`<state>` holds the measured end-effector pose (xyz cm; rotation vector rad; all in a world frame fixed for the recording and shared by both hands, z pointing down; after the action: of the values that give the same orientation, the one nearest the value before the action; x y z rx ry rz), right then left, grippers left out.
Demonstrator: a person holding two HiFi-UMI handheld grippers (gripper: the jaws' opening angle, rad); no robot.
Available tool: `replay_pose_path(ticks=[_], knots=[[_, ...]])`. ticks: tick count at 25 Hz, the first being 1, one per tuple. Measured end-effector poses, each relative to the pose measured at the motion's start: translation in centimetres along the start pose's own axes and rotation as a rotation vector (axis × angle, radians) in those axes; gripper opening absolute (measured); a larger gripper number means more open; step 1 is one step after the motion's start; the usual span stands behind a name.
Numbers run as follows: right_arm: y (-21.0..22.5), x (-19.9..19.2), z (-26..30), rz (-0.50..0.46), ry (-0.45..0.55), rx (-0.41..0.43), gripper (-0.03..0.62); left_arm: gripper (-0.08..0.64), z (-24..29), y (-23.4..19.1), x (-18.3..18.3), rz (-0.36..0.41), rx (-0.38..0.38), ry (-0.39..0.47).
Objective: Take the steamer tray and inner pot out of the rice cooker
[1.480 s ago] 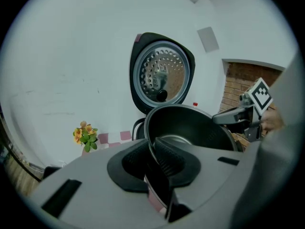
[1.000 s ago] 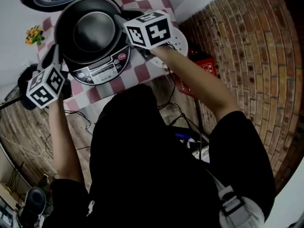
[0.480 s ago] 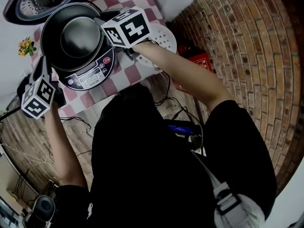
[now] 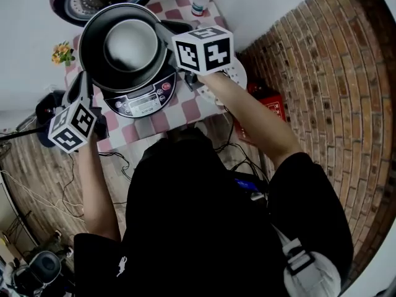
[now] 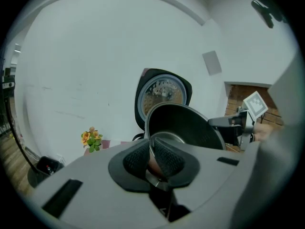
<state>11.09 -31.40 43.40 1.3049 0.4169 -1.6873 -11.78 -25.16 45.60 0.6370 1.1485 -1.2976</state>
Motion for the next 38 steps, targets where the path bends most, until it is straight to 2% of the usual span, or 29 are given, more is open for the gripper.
replay_pose_path(ticks=[10,22,28,38], knots=[[-1.2,2.1,-2.2,0.054,0.089,0.022,0.02,0.029,-2.6,1.1,1.8,-0.058,-0.016,0.101],[-3.8,4.0,-3.1,0.078,0.156,0.061,0.017,0.025,-5.5,0.4,4.3,-0.055,-0.011,0.175],[-6.5,4.9,-2.1,0.069,0.167,0.109,0.017,0.023,-7.6,-1.6,5.4,-0.071,0.011,0.213],[-13.2,4.2,1.5,0.068,0.129,0.238,0.017,0.023,-12.4,-7.3,4.8,-0.106,0.104,0.244]])
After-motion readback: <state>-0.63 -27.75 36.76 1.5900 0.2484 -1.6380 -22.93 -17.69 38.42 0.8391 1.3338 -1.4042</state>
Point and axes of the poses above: the fingertips, and each gripper's own axes: z forward along the fingers, y to its right, x out of its top, the point moved 1 cm from there along -z, backward along the fingers, and after that the axes turned 3 degrees about -x, right-handed, at the moved point
